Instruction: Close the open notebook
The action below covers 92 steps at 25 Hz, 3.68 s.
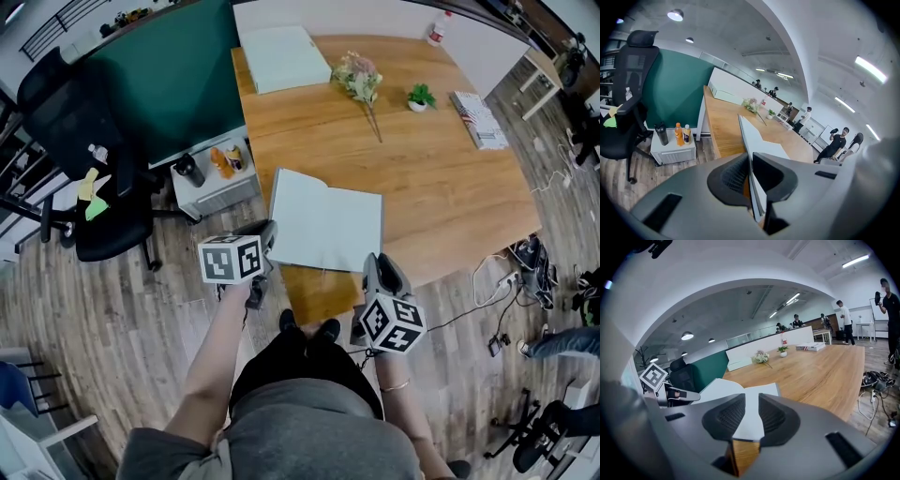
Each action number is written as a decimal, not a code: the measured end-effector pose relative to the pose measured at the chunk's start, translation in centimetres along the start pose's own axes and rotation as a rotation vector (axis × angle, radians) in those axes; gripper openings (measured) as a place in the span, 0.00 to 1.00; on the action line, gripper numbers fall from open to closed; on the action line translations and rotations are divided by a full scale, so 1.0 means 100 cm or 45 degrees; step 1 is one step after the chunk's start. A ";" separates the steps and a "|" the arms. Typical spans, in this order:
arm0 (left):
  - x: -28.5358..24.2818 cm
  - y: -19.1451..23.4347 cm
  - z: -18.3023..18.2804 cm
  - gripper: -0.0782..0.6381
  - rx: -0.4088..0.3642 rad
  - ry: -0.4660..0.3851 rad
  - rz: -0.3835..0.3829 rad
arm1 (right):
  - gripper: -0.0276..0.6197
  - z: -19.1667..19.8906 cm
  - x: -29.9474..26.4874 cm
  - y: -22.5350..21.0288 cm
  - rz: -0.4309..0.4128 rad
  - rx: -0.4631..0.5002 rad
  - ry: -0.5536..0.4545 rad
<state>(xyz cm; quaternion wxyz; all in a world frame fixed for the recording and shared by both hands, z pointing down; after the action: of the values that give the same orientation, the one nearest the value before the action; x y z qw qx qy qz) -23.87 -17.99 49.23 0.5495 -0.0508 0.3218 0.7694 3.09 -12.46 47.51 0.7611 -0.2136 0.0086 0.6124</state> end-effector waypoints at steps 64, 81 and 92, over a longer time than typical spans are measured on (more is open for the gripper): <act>-0.081 -0.194 0.025 0.18 -0.321 0.114 0.201 | 0.18 -0.008 0.065 -0.101 0.131 -0.078 -0.027; -0.113 -0.207 0.071 0.18 -0.468 0.243 0.165 | 0.17 -0.003 0.079 -0.120 0.201 -0.104 -0.017; -0.125 -0.208 0.090 0.19 -0.538 0.315 0.144 | 0.17 0.003 0.085 -0.129 0.247 -0.130 0.003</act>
<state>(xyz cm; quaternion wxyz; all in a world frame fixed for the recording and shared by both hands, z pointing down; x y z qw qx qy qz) 1.74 -19.24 52.52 0.4392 -0.2403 0.2208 0.8370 17.22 -6.51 49.54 0.6863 -0.2509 -0.0009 0.6827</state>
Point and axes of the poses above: the fingertips, and each gripper's own axes: x backward along the fingers, y to its left, z out of its underside, the point moved 5 cm from there along x, backward along the fingers, and after that the axes turned 10 degrees about -y, right-handed, at the moved point
